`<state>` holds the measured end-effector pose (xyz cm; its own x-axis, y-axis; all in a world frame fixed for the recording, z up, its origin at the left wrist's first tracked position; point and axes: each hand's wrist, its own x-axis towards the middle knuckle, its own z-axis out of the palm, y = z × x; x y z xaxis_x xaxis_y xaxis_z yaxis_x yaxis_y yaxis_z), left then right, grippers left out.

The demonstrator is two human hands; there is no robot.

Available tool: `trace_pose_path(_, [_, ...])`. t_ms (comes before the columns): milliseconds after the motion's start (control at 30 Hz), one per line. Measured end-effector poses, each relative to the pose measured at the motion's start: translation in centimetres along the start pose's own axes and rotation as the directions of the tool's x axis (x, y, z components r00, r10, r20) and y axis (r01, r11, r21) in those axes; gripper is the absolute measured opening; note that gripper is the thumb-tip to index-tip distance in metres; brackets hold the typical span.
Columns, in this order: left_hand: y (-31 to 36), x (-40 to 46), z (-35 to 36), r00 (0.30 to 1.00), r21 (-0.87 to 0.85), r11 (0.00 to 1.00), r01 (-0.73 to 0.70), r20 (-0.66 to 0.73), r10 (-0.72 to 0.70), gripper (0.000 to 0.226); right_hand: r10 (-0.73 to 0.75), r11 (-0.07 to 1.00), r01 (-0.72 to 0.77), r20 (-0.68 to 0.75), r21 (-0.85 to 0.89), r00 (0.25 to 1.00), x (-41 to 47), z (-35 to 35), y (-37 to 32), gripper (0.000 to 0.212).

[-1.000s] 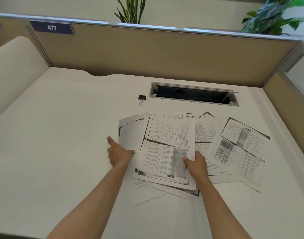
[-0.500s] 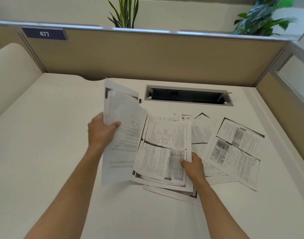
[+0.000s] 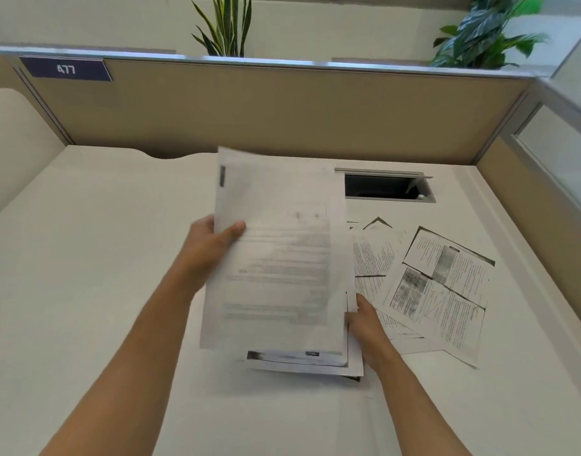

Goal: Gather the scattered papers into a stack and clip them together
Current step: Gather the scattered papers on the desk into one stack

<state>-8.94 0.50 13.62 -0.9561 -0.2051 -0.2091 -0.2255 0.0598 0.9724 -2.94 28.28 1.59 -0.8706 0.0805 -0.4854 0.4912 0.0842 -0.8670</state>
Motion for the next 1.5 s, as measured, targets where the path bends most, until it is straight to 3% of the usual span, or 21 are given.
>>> trace_pose_path(100, [-4.9, 0.9, 1.8, 0.994, 0.091, 0.992, 0.092, 0.045, -0.096, 0.022, 0.073, 0.997, -0.074, 0.029, 0.03, 0.997, -0.2, -0.3, -0.9, 0.017])
trace_pose_path(267, [-11.1, 0.2, 3.8, 0.965, 0.273, 0.941, 0.202, 0.109, -0.239, 0.027, 0.136, 0.986, -0.148, 0.157, 0.071, 0.978, 0.4, -0.5, -1.1, 0.052])
trace_pose_path(433, [-12.1, 0.1, 4.7, 0.983, 0.424, 0.895, 0.14, 0.045, -0.176, 0.045, 0.056, 0.998, -0.06, 0.13, 0.031, 0.99, 0.6, -0.2, -1.0, 0.017])
trace_pose_path(533, [-12.1, 0.2, 4.7, 0.989, 0.378, 0.915, 0.142, -0.007, -0.15, 0.05, -0.014, 1.0, 0.014, 0.07, 0.01, 0.997, 0.5, 0.0, -0.8, 0.03])
trace_pose_path(633, [-12.4, 0.5, 3.6, 0.99, 0.405, 0.907, 0.116, -0.122, -0.072, 0.073, -0.091, 0.996, 0.09, 0.047, 0.03, 0.995, 0.4, -0.2, -0.8, 0.032])
trace_pose_path(733, [-11.6, 0.5, 2.5, 0.991, 0.193, 0.973, 0.128, -0.057, -0.119, 0.095, -0.171, 0.983, 0.163, 0.089, 0.086, 0.981, 0.1, -0.8, -1.5, 0.036])
trace_pose_path(833, [-9.4, 0.3, 1.6, 0.982, -0.115, 0.984, 0.135, 0.145, -0.118, 0.088, -0.243, 0.965, 0.226, 0.134, 0.131, 0.961, -0.5, -1.1, -3.1, 0.036])
trace_pose_path(900, [-7.3, -0.1, 1.8, 0.982, -0.137, 0.989, 0.047, 0.186, -0.021, 0.062, -0.302, 0.951, 0.287, 0.14, 0.115, 0.943, -0.8, -0.9, -4.5, 0.034])
trace_pose_path(967, [-5.0, -0.4, 2.3, 0.986, -0.113, 0.989, -0.092, 0.127, 0.106, 0.044, -0.373, 0.926, 0.362, 0.096, 0.111, 0.923, -0.9, -0.6, -6.0, 0.031])
trace_pose_path(1100, [-0.8, -1.0, 3.0, 0.936, -0.138, 0.927, -0.348, 0.009, 0.352, 0.033, -0.527, 0.846, 0.528, -0.025, 0.079, 0.849, -1.3, -0.2, -9.2, 0.031])
trace_pose_path(1200, [1.3, -1.2, 2.8, 0.88, -0.107, 0.873, -0.476, -0.069, 0.471, 0.037, -0.614, 0.786, 0.616, -0.058, 0.051, 0.787, -1.8, 0.1, -11.3, 0.032])
trace_pose_path(1300, [1.8, -1.5, 2.5, 0.84, -0.081, 0.838, -0.54, -0.113, 0.53, 0.055, -0.654, 0.747, 0.659, -0.081, 0.088, 0.752, -2.3, 0.1, -12.0, 0.042])
trace_pose_path(1500, [-1.7, -2.6, 2.6, 0.897, -0.066, 0.894, -0.443, -0.031, 0.442, 0.066, -0.603, 0.792, 0.608, -0.076, 0.065, 0.794, -2.2, 1.4, -9.3, 0.048])
